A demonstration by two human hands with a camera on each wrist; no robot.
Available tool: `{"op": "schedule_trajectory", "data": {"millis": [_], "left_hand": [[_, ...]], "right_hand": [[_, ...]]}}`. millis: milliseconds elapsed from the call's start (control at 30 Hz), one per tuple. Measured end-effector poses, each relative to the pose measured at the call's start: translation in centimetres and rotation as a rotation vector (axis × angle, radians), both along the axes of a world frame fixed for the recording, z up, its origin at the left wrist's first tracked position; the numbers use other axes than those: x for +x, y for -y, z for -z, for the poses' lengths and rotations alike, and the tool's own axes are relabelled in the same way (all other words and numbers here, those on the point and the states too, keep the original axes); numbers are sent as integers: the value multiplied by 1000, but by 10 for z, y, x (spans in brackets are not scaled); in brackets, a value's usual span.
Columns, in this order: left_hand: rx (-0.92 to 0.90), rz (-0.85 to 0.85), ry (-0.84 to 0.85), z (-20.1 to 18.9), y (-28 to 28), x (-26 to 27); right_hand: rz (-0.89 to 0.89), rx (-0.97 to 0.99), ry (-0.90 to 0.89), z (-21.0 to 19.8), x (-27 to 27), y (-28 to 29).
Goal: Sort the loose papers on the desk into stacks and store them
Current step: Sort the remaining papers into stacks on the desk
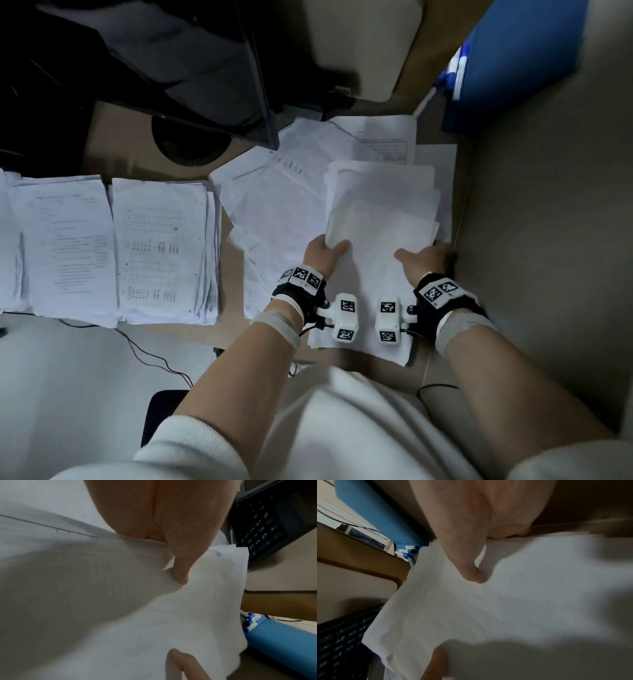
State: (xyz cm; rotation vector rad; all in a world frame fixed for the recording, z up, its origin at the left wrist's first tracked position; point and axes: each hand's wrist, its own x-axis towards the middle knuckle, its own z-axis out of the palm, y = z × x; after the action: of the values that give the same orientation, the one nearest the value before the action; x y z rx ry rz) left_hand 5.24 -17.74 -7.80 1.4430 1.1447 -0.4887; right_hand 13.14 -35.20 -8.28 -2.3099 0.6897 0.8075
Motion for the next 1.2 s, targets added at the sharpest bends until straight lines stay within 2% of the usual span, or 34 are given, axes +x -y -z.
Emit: {"op": "schedule_trajectory", "data": {"millis": [67, 133, 200, 267, 400, 533, 600, 700, 900, 1067, 1200], "left_hand": [[-26, -45, 6, 11, -6, -11], [-35, -25, 14, 4, -12, -19], [21, 23, 2, -3, -20, -26], [77, -7, -7, -2, -28, -33], [148, -60, 49, -4, -50, -40], [218, -17, 104, -5, -86, -35], [226, 38, 85, -5, -107, -32], [241, 159, 48, 0, -134, -25], [421, 342, -26, 5, -162, -5], [422, 419, -119, 14, -170, 5], [490, 401, -132, 15, -176, 6]], "right_hand": [[-36, 3, -46, -1, -14, -3], [-110, 15, -109, 5, -25, -8], [-139, 9, -110, 4, -31, -14], [-147, 22, -81, 0, -35, -22], [-76, 118, -61, -10, -41, -44], [13, 174, -100, -2, -46, -67], [47, 137, -64, -4, -44, -81], [112, 199, -57, 0, -38, -101], [255, 243, -57, 1, -25, -139], [300, 294, -163, 4, -15, -153], [313, 223, -176, 5, -8, -156]]}}
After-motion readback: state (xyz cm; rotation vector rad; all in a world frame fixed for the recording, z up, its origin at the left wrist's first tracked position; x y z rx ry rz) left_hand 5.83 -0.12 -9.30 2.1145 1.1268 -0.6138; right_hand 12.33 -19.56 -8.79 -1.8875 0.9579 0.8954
